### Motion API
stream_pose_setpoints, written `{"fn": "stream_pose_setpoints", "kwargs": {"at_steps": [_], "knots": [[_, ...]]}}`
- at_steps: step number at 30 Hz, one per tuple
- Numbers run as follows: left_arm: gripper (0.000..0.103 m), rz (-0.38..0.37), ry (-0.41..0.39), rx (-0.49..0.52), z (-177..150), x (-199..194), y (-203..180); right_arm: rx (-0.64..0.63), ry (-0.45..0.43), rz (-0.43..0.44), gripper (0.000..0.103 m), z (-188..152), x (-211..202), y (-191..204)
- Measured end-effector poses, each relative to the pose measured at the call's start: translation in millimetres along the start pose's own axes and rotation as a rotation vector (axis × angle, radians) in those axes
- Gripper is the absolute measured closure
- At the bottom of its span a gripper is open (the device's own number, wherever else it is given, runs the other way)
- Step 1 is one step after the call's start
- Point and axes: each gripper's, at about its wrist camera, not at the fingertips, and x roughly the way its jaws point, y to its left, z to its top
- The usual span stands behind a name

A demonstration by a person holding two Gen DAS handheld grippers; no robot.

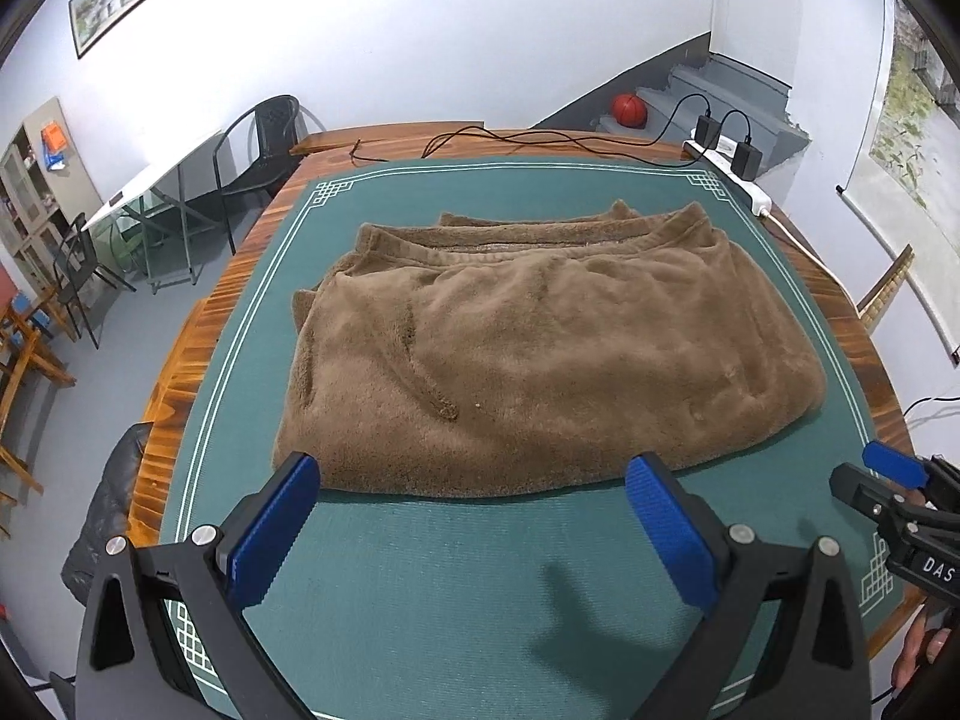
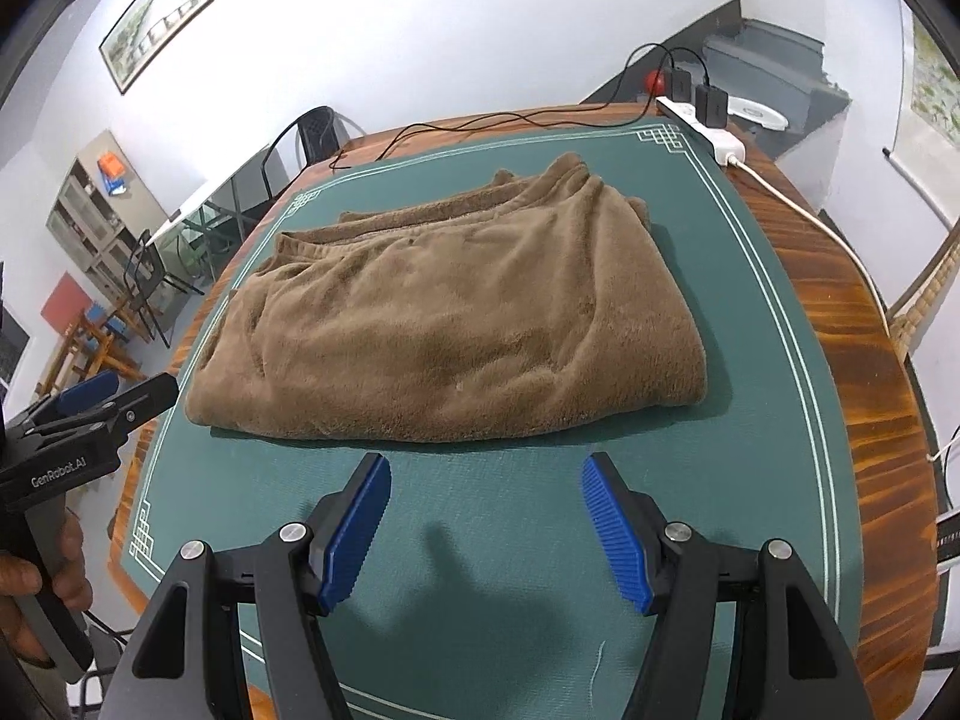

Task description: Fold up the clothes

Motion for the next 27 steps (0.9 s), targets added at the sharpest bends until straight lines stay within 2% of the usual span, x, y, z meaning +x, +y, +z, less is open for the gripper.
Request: {"fn": "stream_pose_setpoints", "kwargs": {"at_steps": [6,17,27], "knots": [[0.001,0.005,-0.001,0.016,5.6,5.9,-0.7,0.038,0.014,-0.022,0.035,-1.1,7.3,-4.8],[0.001,-0.030,0.057,0.015,18.1,40.2,5.8,0.074,0.031,-0.060,0.035,9.4,21.6,-7.9],[0.001,-0.049,0.131,-0.017,17.5,79.9,23.2,0.272,0.103,-0.049,0.035,4.9,59.4,-46.0]]}}
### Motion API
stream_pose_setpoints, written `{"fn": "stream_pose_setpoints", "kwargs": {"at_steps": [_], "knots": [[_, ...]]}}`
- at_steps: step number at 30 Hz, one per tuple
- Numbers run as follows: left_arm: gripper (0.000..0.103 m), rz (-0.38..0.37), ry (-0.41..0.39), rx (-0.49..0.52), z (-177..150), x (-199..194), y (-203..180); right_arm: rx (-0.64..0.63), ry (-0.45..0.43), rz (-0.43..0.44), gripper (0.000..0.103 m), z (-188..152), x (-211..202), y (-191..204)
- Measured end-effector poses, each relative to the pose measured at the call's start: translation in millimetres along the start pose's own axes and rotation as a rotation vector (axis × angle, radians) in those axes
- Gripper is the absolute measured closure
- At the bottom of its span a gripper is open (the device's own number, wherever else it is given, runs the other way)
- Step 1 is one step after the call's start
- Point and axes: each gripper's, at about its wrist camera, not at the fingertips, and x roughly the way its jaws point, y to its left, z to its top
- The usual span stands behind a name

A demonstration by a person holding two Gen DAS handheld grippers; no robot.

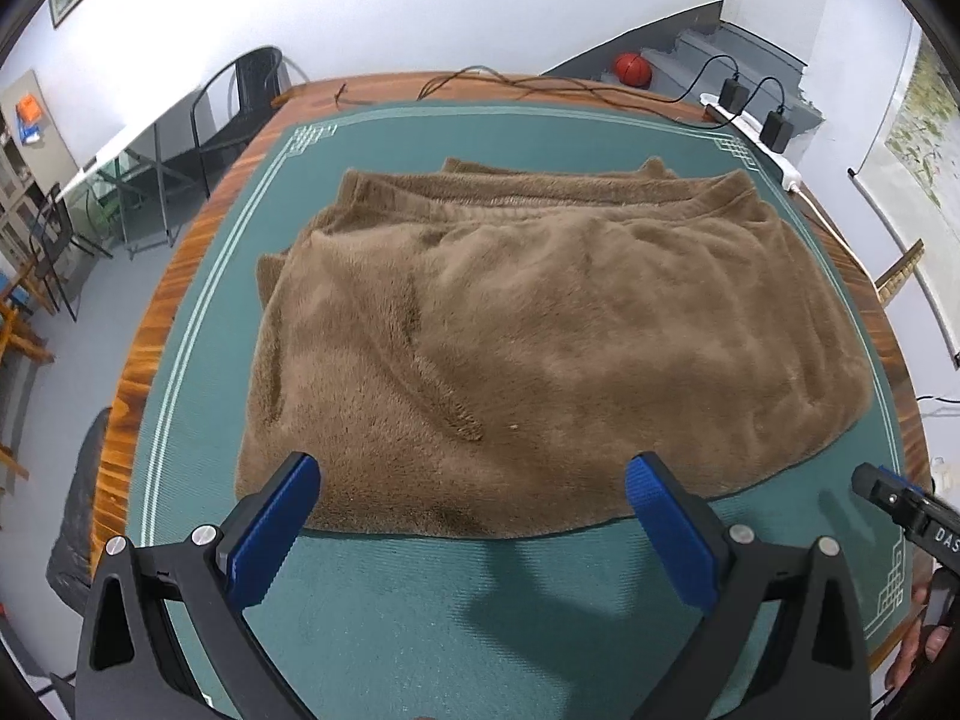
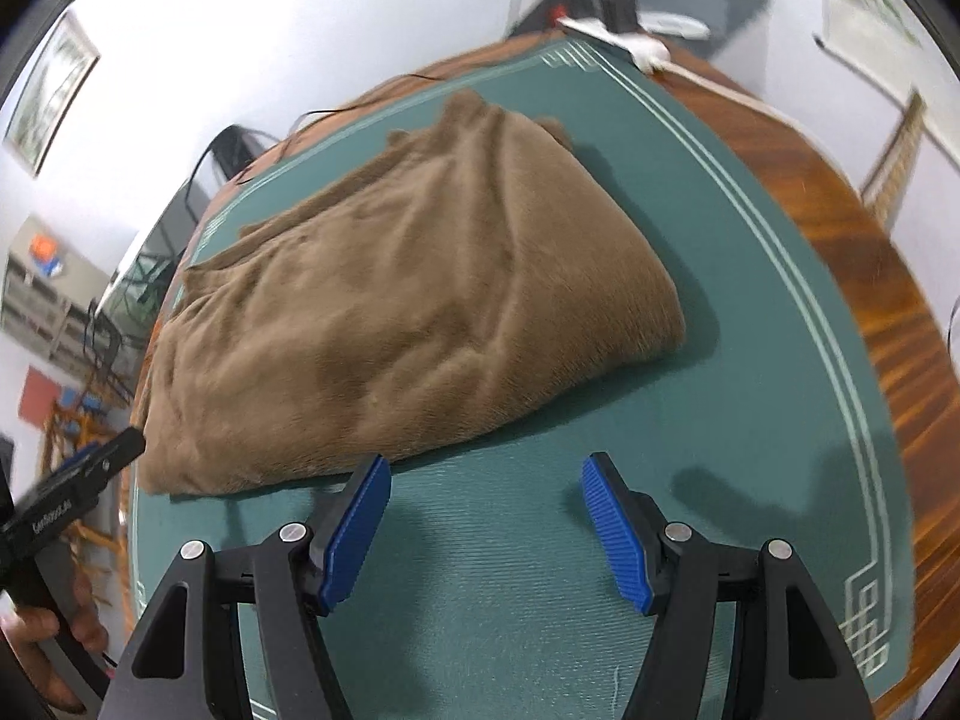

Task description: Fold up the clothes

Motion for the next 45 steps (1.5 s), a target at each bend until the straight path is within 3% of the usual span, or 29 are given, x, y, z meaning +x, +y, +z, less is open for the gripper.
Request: {"fn": "stream_pose_setpoints", "kwargs": {"at_steps": [8,17,25,35,39,45], "knots": [[0.001,-0.032,0.039,0.030,4.1,22.0,-5.1,0.173,0.012,0.040,0.035,9.0,20.5,-35.1],[0.001,-0.054,0.068,0.058,6.6,35.5,-7.1,0.443,-0.055,0.205,0.035,25.6,45.7,-78.6],[0.001,-0.065,0.097,0.034,8.3,45.0,4.2,0.503,-0.107,0.238,0.034,43.6,61.3,-76.2],[0.001,-0.074,0.113,0.038,8.8,50.8,3.4,0.528,-0.202,0.251,0.034,34.7,65.7,-68.1],[0.001,-0.070,0.115,0.048,9.6,51.0,2.5,0.607,-0.223,0.326,0.034,39.0,67.1,-71.4],[0.001,-0.057,0.123,0.033,9.4,51.3,6.6,0.551,-0.241,0.303,0.034,45.9,76.0,-68.2]]}}
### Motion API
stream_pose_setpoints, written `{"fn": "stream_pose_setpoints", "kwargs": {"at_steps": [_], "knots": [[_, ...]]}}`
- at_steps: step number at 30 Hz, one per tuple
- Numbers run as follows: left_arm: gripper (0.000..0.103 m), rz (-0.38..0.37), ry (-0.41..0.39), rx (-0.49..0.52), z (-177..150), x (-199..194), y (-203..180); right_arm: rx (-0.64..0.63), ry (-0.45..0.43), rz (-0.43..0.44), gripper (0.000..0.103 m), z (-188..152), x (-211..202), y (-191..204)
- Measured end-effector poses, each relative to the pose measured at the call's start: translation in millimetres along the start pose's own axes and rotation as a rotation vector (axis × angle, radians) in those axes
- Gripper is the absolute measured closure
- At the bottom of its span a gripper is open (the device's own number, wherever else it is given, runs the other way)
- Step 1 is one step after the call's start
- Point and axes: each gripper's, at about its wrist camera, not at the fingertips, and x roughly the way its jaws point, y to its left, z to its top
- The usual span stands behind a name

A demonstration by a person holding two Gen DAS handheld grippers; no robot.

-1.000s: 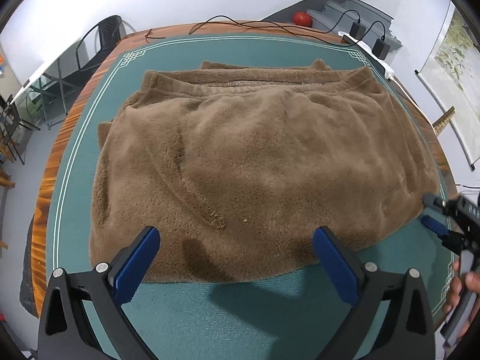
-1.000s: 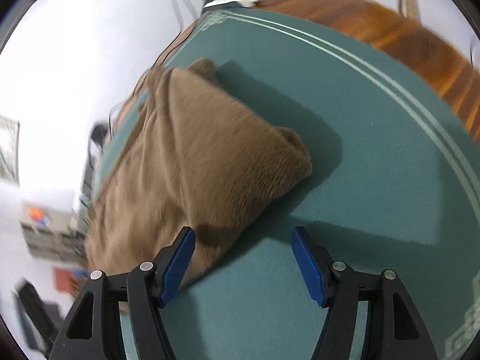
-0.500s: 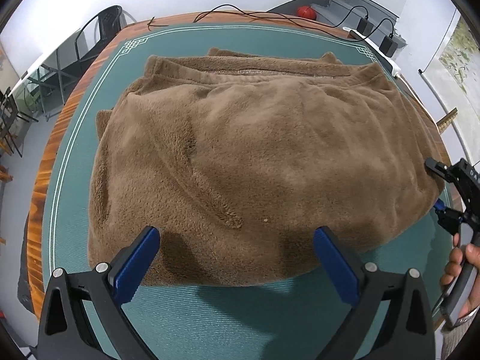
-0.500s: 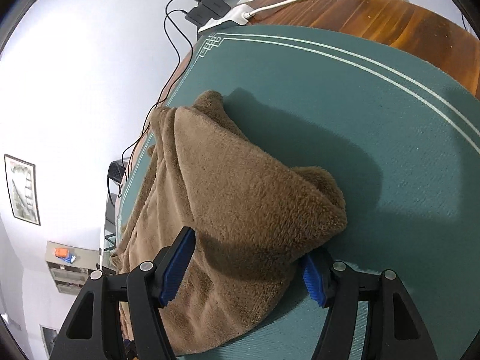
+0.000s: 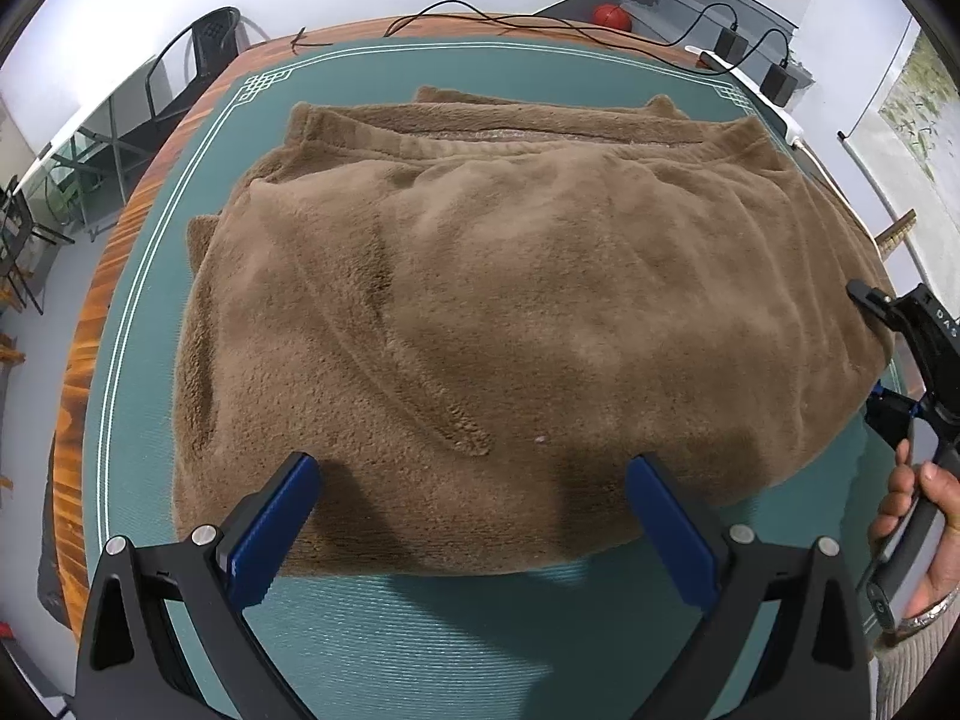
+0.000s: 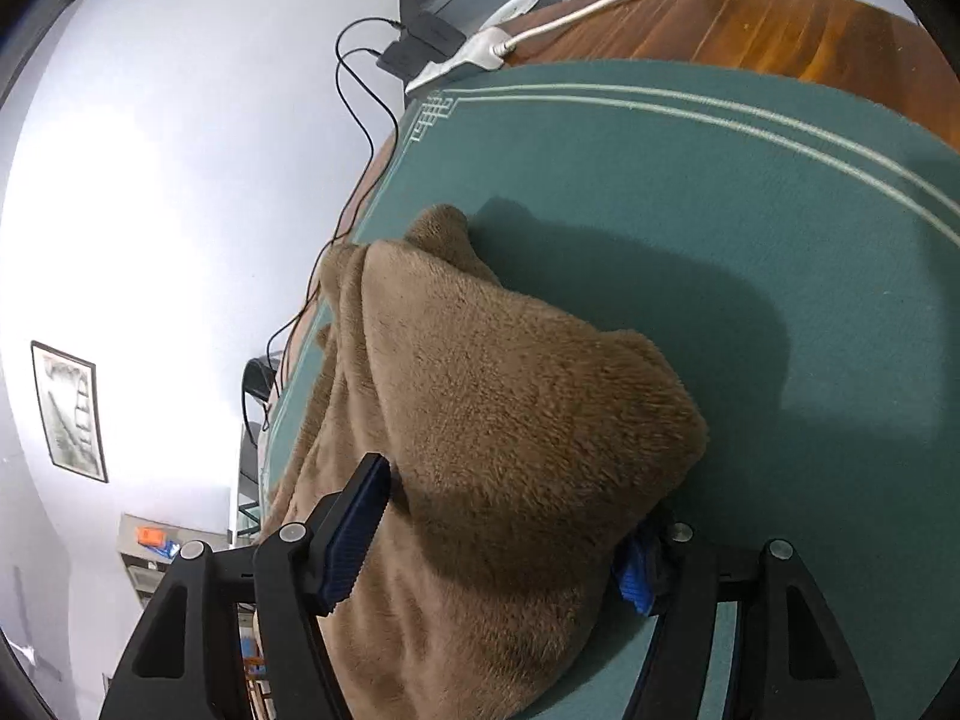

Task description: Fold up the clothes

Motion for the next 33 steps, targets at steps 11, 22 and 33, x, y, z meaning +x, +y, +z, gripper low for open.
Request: {"fn": "stream_pose_setpoints", "kwargs": {"at_steps": [11,22,33], "knots": [[0.001,0.006,-0.003,-0.006,1.4,-1.6,-2.5,-0.028,0.044,0.037,0.057,11.4,16.0,2.2],[0.001,0.005,-0.014,-0.065,-1.1,-6.2,17.5,-0.130,0.036,0.057,0.059,15.8,13.0,30.1],[0.001,0.013,-0.025,-0.103,-5.5,-11.4,38.7,-0.152,0.092,-0.008,0.057,19.2,37.5,23.2]]}}
